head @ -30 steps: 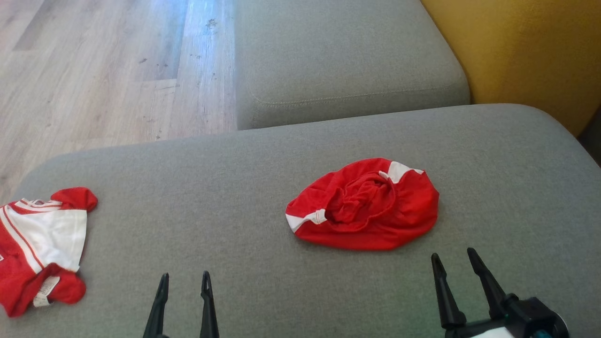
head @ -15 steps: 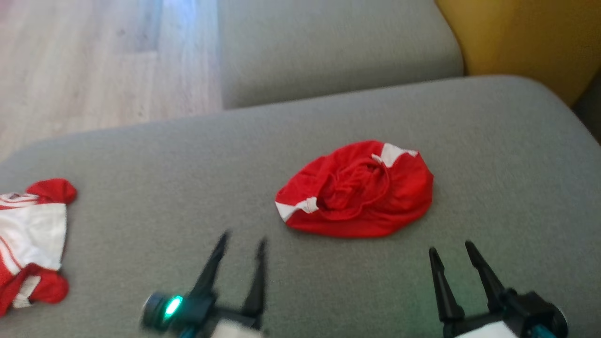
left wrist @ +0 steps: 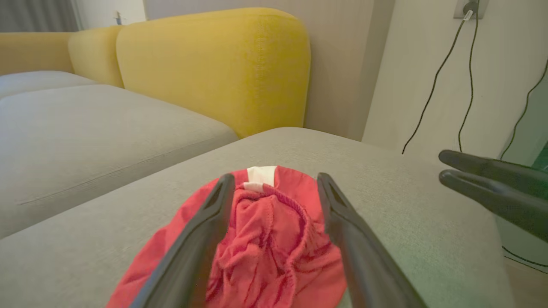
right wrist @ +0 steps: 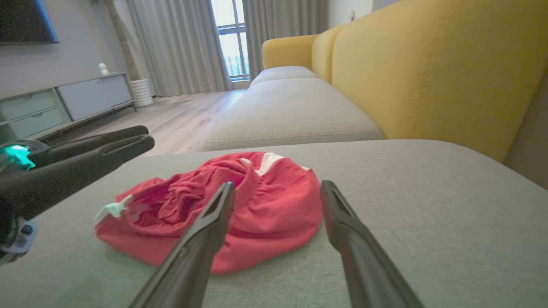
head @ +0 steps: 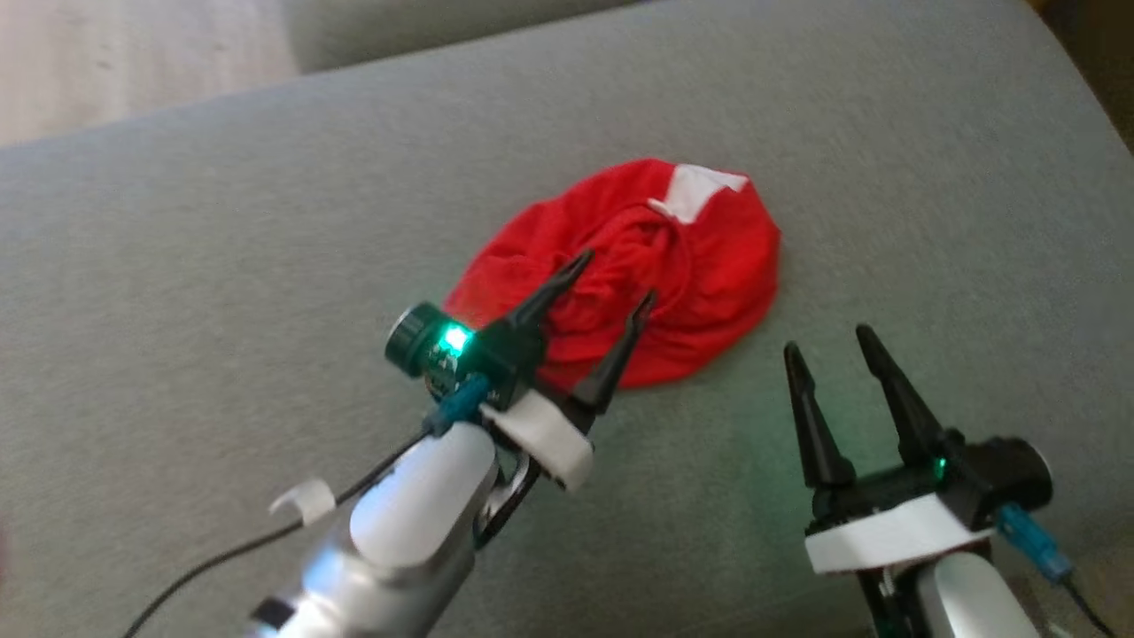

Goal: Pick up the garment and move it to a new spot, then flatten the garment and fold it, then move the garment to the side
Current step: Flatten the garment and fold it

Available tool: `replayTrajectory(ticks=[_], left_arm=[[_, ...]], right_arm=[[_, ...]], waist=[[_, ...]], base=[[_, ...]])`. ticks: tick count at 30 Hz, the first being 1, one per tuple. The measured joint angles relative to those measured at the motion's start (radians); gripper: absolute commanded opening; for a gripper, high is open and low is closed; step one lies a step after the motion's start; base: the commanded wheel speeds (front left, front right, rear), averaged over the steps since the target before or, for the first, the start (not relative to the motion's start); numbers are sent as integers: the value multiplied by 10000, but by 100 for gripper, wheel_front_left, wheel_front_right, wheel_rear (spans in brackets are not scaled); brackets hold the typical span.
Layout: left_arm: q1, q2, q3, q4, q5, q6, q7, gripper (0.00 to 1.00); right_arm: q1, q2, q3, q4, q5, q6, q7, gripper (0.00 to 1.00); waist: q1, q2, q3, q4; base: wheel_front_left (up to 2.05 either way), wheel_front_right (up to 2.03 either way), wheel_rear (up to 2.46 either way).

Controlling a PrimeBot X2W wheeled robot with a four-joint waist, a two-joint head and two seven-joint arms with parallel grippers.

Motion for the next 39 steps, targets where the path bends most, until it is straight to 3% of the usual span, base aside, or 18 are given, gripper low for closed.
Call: replayTrajectory(ticks=[9,16,18,19,20,21,25,30,39], left_arm=[[-1084,-10,-1563,844,-1751,88,-40,100],[-1937,-4,-2429,1871,-3051,1012,1055,100],[-2070,-4,-2681,2036,-3327,1093,1315,100],[-2095,-6,-2740,2079,-3505,1133,1390,65],[-2097,-6,-2759,2077,-3697,1162,1388,16],[-2100,-4,-2754,2071,-3898,1193,1323,0],[-2314,-4,-2801,1994,-4681,1112,1053,0],[-3354,-13,-2635,1793,-5634,395,863,0],[-6470,385,-1881,2284,-5423,-194,309,0]], right_arm=[[-246,71,-2,10,128,0,0,100],[-612,148,38,19,128,0,0,100],[-615,148,31,27,130,0,0,100],[-615,148,25,35,142,0,0,100],[-615,148,15,35,174,0,0,100],[-614,148,13,38,219,0,0,100],[-601,148,-50,56,238,0,0,100],[-561,150,-46,132,263,0,0,100],[129,150,4,295,165,0,0,100]], waist=[[-2,0,893,-992],[-4,0,1291,-1525],[-3,0,1313,-1603],[-3,0,1299,-1621],[-4,0,1272,-1629],[-5,0,1232,-1631],[-5,0,992,-1612],[-5,0,467,-1596],[-7,0,-744,-1672]], base=[[0,0,0],[0,0,0],[0,0,0],[0,0,0],[0,0,0],[0,0,0],[0,0,0],[0,0,0],[0,0,0]])
